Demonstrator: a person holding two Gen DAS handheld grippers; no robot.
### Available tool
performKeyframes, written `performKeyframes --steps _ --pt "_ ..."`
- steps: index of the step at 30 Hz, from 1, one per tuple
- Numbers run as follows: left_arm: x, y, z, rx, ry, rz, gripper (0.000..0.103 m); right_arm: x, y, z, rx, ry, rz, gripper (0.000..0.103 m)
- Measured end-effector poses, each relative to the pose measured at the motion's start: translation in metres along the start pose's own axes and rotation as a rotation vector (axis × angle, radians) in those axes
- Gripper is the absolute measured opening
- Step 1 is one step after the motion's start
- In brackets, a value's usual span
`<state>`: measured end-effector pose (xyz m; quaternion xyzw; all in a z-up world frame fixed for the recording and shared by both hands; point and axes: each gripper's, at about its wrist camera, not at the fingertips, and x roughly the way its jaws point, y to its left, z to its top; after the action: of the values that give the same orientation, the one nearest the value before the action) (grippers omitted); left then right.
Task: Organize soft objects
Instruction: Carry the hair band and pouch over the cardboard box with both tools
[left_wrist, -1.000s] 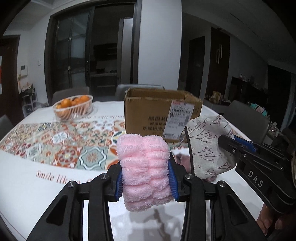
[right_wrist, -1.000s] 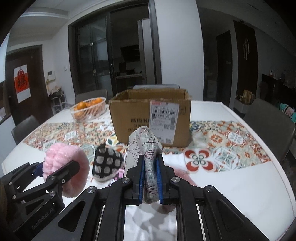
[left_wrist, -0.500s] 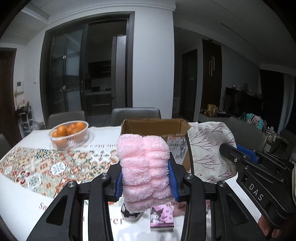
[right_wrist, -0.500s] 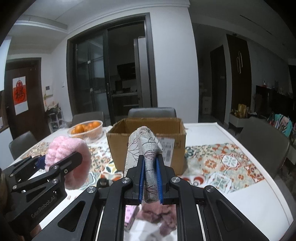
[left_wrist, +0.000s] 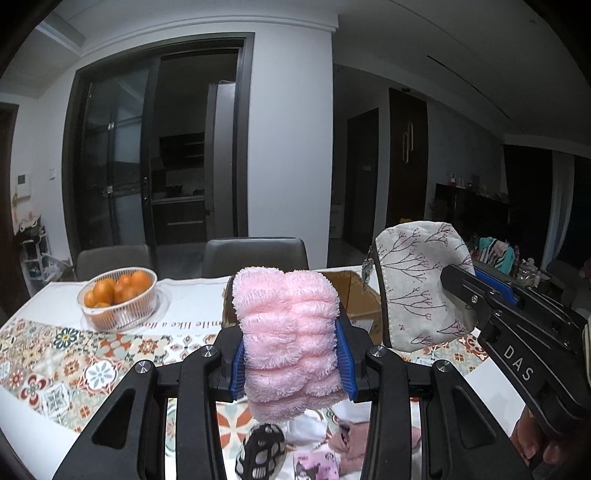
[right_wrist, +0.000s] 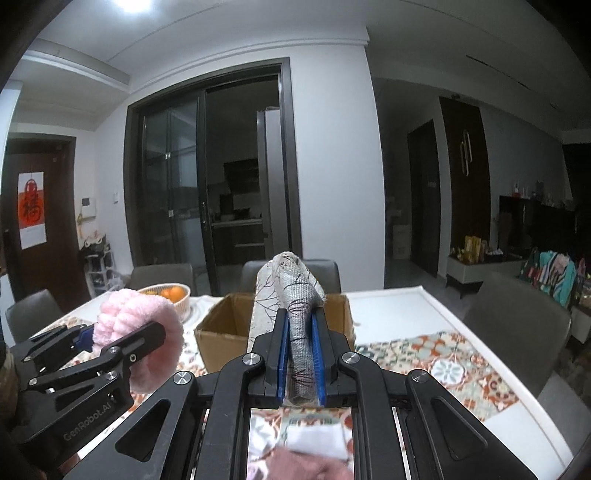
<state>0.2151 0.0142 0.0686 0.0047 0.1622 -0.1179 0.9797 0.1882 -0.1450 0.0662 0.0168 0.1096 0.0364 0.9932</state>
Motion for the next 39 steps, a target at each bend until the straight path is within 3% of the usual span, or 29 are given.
performKeyframes --steps 23,39 --pt "0.082 0.004 0.043 0.064 -0.025 -0.001 0.039 0.071 -0.011 0.027 -0.02 -0.019 -0.013 0.013" --pt "0.164 0.008 0.026 0.037 0.093 -0.011 0.04 0.14 -0.018 0.017 -0.015 0.102 -0.015 0.013"
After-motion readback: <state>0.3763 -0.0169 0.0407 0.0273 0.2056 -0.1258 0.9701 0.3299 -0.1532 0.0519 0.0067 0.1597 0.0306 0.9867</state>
